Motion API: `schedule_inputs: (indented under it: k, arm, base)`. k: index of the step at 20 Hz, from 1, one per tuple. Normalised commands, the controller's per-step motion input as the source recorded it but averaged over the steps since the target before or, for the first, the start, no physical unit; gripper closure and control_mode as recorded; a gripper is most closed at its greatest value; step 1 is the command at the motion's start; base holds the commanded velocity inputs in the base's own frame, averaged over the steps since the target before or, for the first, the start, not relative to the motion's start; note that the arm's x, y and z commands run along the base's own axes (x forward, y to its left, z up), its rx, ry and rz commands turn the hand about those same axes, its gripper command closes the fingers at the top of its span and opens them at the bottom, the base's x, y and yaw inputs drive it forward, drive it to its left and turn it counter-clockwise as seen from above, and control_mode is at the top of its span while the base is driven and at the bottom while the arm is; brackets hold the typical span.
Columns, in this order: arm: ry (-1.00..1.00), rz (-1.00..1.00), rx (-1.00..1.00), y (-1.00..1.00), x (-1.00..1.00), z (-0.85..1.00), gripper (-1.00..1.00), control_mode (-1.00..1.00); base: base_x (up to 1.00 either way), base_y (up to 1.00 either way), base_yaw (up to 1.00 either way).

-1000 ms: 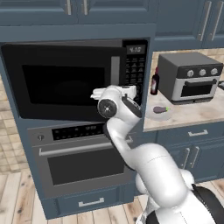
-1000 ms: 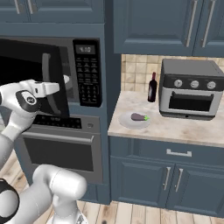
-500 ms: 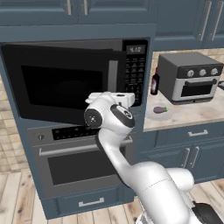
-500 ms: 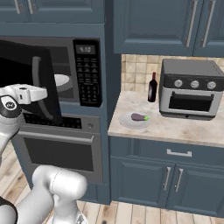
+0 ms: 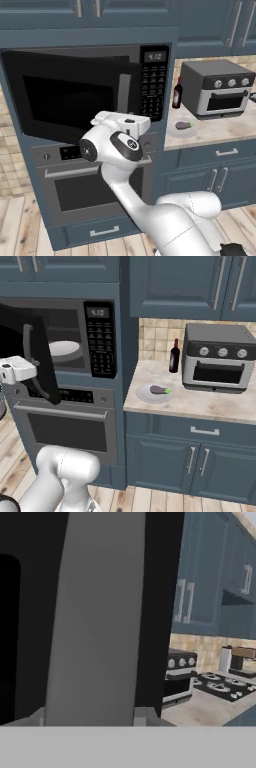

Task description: Pick the eggplant from the counter and place it in the microwave. Then turn on the microwave.

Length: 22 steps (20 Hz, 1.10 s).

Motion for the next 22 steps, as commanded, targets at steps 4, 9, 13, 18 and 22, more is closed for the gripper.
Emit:
schedule_inputs:
  k: [4,9,13,18,22]
  arm:
    - [-0.04,-0.12,0.0,0.05,-0.5,0.22,1.0,-1.0]
    - [-0.03,-0.1,0.0,0.07,-0.45,0.19,1.0,-1.0]
    - [-0.03,-0.08,-0.01,0.12,-0.39,0.14,1.0,-1.0]
    - [-0.04,-0.07,-0.01,0.15,-0.37,0.1,1.0,-1.0]
    - [-0.04,-0.07,-0.01,0.16,-0.37,0.07,1.0,-1.0]
  base:
    - [0.0,0.0,0.0]
    - [0.0,0.0,0.0]
    - [0.0,0.0,0.0]
    - [0.0,0.0,0.0]
    - [0.0,0.0,0.0]
